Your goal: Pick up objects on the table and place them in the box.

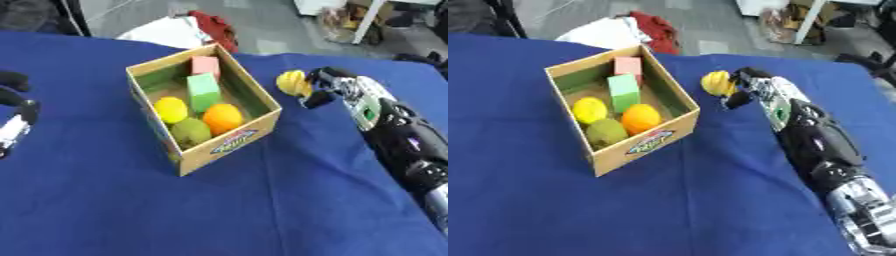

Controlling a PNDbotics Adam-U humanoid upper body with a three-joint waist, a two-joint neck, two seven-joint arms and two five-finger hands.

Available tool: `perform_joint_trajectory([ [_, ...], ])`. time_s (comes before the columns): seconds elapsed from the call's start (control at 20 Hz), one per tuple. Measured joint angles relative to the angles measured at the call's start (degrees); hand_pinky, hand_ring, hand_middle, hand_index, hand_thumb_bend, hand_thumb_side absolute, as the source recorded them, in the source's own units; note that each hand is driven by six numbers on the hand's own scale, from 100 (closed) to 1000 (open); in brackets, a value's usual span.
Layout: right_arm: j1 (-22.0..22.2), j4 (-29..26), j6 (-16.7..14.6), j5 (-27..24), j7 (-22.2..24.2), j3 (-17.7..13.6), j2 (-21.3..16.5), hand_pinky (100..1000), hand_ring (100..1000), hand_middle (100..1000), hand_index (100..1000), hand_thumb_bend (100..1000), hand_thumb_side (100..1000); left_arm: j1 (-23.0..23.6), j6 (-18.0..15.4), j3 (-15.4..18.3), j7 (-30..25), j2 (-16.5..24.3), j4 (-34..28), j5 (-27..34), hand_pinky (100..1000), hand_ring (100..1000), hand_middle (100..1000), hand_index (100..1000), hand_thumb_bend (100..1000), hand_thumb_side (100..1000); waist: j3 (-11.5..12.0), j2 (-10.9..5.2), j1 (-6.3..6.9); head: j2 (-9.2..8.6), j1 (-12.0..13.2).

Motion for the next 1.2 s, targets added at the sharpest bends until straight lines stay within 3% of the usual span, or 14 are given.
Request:
perform_joint_trajectory([
  [0.15, 0.2, -0.5, 0.1, 0.7, -2.6, 0.0, 0.3, 697, 707, 522, 637, 100, 184, 0.0, 0.0, 0.0, 0.0, 0.0, 0.0, 0.0, 712, 608, 639, 776, 282, 482, -0.1, 0.0, 0.0, 0.0, 0.0],
  [0.35, 0.4, -1.0, 1.0, 1.2, -8.0, 0.0, 0.4, 641, 621, 404, 511, 100, 100, 0.0, 0.0, 0.0, 0.0, 0.0, 0.0, 0.0, 713, 607, 639, 777, 281, 483, -0.2, 0.0, 0.0, -0.17, -0.2],
  [0.6, 0.7, -1.0, 2.0, 1.7, -14.3, 0.0, 0.9, 583, 553, 290, 396, 100, 100, 0.0, 0.0, 0.0, 0.0, 0.0, 0.0, 0.0, 713, 607, 639, 777, 280, 483, -0.2, 0.0, 0.0, -0.19, -0.4],
  [0.7, 0.7, -1.0, 2.3, 1.7, -16.4, 0.0, 0.9, 586, 561, 327, 437, 100, 100, 0.0, 0.0, 0.0, 0.0, 0.0, 0.0, 0.0, 713, 607, 639, 777, 280, 483, -0.2, 0.04, 0.0, -0.36, -0.4],
  [1.0, 1.2, -1.7, 2.1, 0.6, -20.1, 0.0, 0.9, 570, 540, 309, 420, 100, 100, 0.0, 0.0, 0.0, 0.0, 0.0, 0.0, 0.0, 714, 608, 639, 777, 279, 483, -0.4, 0.05, 0.0, -0.45, -0.4],
  [1.1, 1.2, -2.3, 1.7, -0.1, -20.6, 0.2, 0.9, 585, 566, 394, 508, 101, 115, 0.0, 0.0, 0.0, 0.0, 0.0, 0.0, 0.0, 714, 608, 639, 777, 280, 484, -0.5, 0.05, 0.0, -0.45, -0.4],
  [1.2, 1.2, -3.0, 1.3, -0.9, -20.9, 0.3, 0.9, 623, 640, 587, 719, 213, 297, 0.0, 0.0, 0.0, 0.0, 0.0, 0.0, 0.0, 715, 608, 639, 778, 279, 485, -0.6, 0.05, 0.0, -0.45, -0.4],
])
